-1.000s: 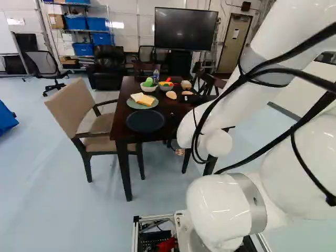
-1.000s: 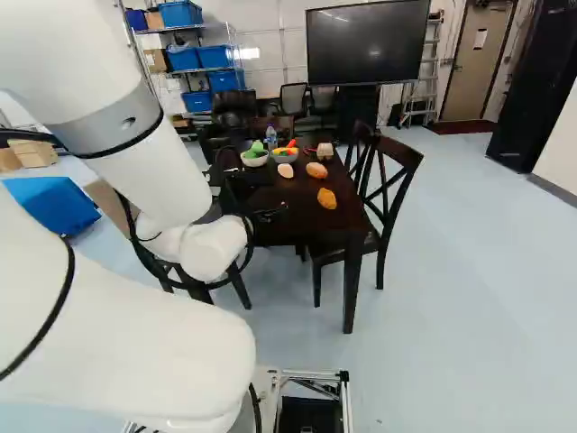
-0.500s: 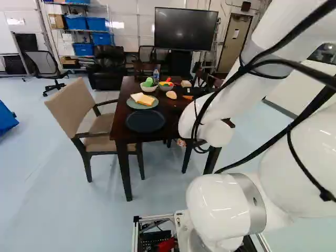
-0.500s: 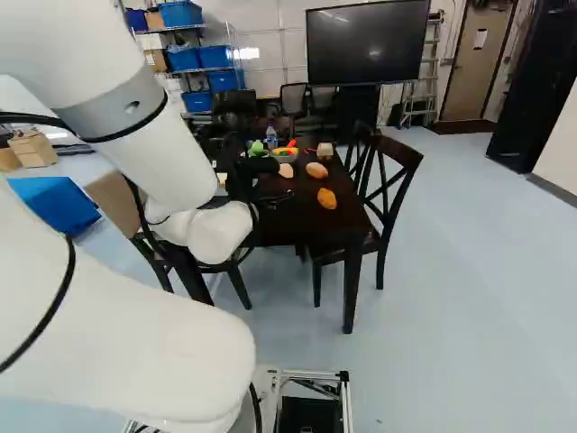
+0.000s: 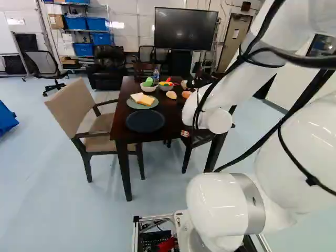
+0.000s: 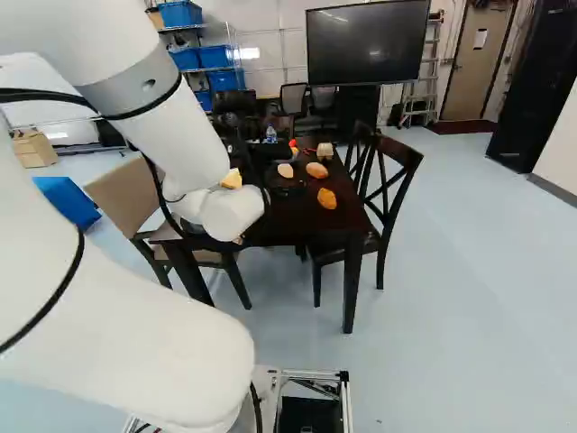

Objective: Move the croissant to the empty plate

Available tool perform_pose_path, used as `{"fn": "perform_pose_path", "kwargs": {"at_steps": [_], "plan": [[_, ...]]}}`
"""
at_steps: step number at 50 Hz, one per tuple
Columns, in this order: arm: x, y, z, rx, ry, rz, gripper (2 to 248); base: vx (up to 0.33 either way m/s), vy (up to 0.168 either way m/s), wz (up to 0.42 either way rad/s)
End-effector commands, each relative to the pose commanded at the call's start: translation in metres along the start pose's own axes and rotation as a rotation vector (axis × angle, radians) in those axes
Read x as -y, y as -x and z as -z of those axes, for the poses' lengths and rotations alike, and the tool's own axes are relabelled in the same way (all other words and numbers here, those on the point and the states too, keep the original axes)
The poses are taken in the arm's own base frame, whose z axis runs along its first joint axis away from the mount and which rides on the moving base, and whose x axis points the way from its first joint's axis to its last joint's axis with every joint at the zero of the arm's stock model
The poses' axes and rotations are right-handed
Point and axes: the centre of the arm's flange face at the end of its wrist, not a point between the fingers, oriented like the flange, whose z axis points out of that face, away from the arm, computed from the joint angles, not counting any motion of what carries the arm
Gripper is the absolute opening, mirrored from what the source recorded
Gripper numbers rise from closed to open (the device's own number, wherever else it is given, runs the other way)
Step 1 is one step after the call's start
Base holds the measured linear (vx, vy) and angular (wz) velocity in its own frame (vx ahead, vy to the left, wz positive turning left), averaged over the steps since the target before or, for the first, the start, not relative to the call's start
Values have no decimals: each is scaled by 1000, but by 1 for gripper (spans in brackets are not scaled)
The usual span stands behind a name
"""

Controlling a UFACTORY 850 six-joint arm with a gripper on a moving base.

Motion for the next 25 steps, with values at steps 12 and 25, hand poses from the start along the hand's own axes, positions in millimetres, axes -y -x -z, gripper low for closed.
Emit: {"fn": "perform_pose_path", "kwargs": {"at_steps": [12, 25], "plan": [[-12, -15, -14, 4, 33, -10, 247, 0, 0, 0], [-27, -31, -29, 21, 67, -21, 247, 0, 0, 0]]}}
